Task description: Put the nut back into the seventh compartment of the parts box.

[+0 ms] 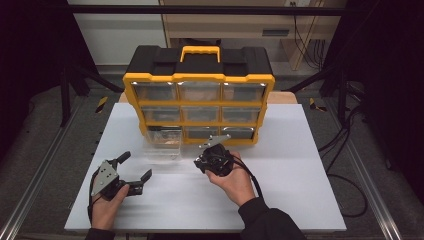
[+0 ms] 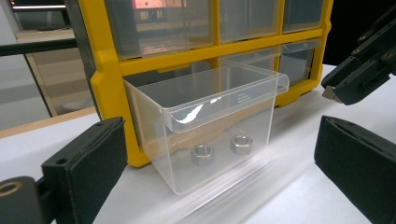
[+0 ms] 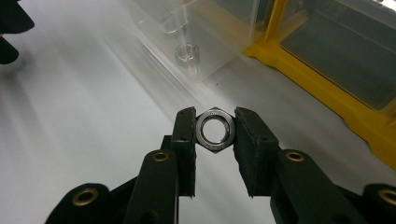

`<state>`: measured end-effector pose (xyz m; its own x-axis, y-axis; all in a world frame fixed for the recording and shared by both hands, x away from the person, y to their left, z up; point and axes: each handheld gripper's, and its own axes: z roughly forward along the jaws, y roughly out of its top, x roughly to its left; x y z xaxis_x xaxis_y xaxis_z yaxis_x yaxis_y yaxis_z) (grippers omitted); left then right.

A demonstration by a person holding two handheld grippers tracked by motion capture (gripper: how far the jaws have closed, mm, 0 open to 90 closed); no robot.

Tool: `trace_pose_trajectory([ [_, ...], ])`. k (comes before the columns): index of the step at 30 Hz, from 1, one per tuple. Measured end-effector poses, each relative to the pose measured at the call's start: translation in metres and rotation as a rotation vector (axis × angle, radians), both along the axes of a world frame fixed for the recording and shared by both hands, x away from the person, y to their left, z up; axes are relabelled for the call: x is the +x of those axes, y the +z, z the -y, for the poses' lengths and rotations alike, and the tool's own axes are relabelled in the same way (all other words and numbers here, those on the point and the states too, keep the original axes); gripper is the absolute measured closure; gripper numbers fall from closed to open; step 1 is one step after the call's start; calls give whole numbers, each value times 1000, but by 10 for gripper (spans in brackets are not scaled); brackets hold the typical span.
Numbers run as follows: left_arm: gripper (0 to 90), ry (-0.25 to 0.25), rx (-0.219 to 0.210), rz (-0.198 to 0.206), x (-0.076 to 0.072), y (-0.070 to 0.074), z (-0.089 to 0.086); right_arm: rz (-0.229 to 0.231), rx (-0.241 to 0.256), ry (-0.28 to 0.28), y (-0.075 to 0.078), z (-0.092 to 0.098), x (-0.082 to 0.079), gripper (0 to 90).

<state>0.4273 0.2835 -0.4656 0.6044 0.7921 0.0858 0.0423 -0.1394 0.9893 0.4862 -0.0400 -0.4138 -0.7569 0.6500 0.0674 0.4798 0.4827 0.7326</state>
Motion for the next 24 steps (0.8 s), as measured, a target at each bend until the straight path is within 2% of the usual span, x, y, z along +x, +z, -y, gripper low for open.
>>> trace_pose_trajectory([
  [10,24,-1,0,0,0,0,0,11,17,-5,6,2,2,698],
  [24,23,-3,2,0,0,0,0,52,51,1,20,-1,5,699],
])
